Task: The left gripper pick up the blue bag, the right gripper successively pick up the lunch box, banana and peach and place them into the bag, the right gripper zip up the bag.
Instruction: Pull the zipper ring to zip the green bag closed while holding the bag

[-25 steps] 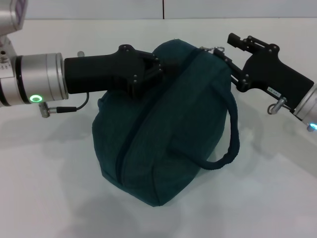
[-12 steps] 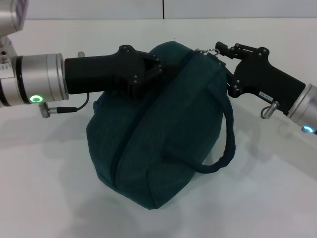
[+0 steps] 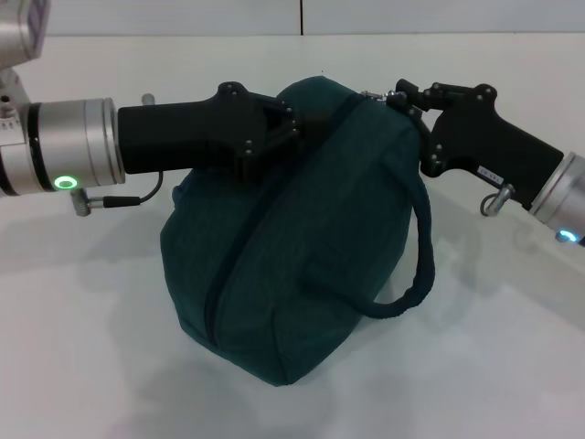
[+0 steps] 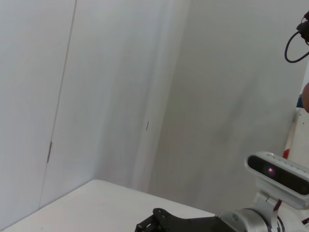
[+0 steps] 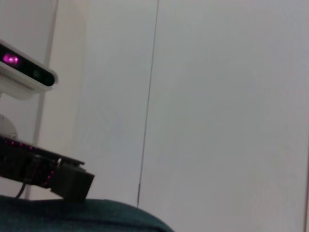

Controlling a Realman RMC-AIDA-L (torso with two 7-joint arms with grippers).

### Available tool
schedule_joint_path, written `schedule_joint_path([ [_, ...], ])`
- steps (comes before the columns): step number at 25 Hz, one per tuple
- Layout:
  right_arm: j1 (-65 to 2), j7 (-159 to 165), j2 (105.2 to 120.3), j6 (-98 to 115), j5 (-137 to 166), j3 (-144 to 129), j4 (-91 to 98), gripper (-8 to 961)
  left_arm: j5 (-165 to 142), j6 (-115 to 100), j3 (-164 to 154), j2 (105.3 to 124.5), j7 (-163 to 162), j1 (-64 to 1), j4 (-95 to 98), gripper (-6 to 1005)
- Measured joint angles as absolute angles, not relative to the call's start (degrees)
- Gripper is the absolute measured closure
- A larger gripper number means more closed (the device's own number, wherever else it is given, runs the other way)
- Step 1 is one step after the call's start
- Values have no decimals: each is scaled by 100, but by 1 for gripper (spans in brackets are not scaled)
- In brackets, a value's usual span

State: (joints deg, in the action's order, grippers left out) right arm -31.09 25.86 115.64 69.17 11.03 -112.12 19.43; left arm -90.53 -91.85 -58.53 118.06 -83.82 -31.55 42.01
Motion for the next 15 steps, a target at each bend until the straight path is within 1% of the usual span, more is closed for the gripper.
schedule_joint_path([
  [1,-3110,2586,11565,6917,1094,-11195,1943,742,-9053,-9184,-5853,11806,-8374,-3155,4201,981],
  [7,-3080,2592,11607,6845,1070,-10929,1900,910,-9067,-9173,-5854,11803,-8368,-3155,4201,979],
  [15,-3049,2787,11619,6422,1056,-10785,1898,920,-9016,-9029,-5832,11815,-8390,-3169,4199,977],
])
